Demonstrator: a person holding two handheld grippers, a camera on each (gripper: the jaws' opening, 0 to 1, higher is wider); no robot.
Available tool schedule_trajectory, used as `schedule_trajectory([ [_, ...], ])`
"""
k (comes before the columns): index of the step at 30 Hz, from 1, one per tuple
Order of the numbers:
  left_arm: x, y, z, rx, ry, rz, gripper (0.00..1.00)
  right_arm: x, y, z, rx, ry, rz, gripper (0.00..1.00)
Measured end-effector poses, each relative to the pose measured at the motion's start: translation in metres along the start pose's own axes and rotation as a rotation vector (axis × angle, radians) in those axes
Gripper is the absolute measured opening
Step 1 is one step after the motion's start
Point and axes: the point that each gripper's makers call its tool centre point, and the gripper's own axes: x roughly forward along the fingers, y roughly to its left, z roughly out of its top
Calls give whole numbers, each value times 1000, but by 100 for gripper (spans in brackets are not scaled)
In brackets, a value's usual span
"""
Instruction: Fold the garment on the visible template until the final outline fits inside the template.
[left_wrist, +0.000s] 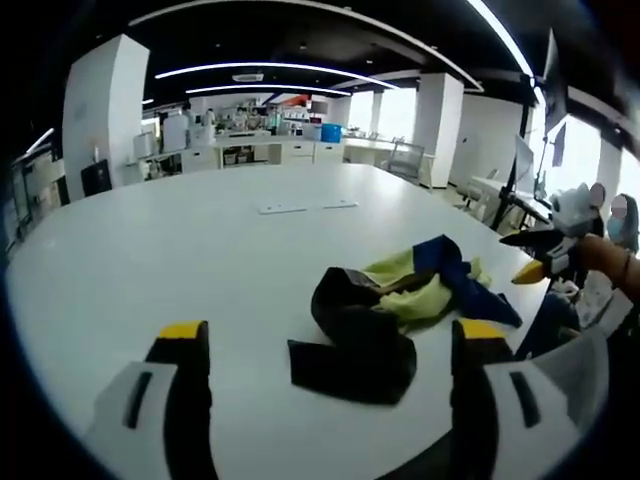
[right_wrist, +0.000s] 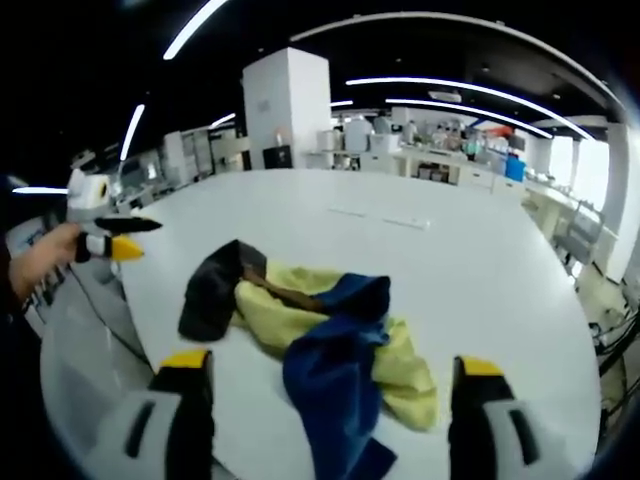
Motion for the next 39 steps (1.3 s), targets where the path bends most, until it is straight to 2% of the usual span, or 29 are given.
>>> schedule_trajectory([
  [4,2,2,3,7,-8,3,97,0,-1,1,-7,-3,4,100],
  [10,10,2,4,24,-17,-24,93,2,-4,4,-35,-1,17,100],
  [17,23,-3,9,39,-32,-54,89,11,-10,15,-44,-30,44,98],
  [25,38,-4,11,33,-37,-90,80,27,-12,18,-113,-36,71,83],
  [30,47,-3,11,49,-31,-111,67,39,-10,23,-187,-38,89,71],
  [34,60,-1,9,51,-8,-134,60,50,-11,31,-219,-43,109,67],
  [39,72,-4,14,93,-1,-147,57,64,-17,39,-274,-40,123,61],
])
